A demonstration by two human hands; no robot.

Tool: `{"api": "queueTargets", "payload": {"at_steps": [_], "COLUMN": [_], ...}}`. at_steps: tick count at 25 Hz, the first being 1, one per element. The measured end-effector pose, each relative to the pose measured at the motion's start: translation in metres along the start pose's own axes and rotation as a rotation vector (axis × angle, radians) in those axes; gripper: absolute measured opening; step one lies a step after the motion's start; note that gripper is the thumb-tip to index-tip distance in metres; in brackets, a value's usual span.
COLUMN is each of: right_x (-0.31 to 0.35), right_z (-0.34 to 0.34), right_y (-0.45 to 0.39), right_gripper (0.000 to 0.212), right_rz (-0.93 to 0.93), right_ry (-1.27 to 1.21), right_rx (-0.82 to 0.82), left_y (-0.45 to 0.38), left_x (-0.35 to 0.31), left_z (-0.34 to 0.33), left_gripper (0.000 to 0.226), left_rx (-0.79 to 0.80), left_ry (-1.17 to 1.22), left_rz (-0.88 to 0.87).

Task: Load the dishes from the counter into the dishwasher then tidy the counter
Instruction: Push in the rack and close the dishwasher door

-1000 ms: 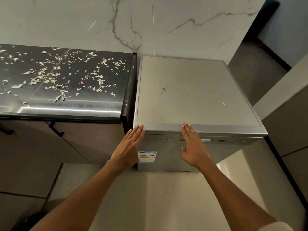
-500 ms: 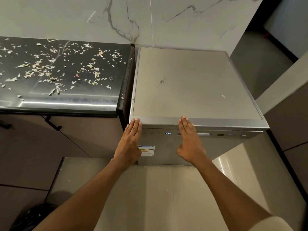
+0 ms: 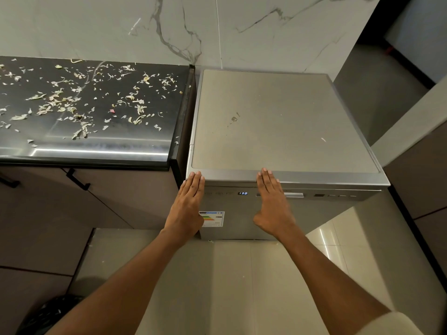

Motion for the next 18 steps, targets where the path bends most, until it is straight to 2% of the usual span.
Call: {"api": "queueTargets", "payload": {"at_steps": [13, 18], "right_x": [-0.0008, 0.0057], "right_z": [0.0001, 0.0065], "right_y": [-0.0011, -0.0029], "right_gripper": [0.111, 0.107], "right_rz": [-0.013, -0.042], "right_ry": [-0.021, -0.015], "right_rx": [0.015, 0.066], "left_y": [-0.001, -0.0018], "left_x": [-0.0007, 0.0003], "left_z": [0.0005, 0.0058], "left_gripper": [0.105, 0.1], "left_rx": [0.028, 0.069], "left_ry": [-0.018, -0.042], "left_rz": [0.015, 0.009]}}
Point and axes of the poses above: each hand's wrist, its own y-axis away from the middle knuckle, its own z-axis out of the back of the hand, x = y × z, the point moved 4 cm from there along -y, towards the middle knuckle, and after that the axes turned 5 degrees about z, right-handed, at the moved point
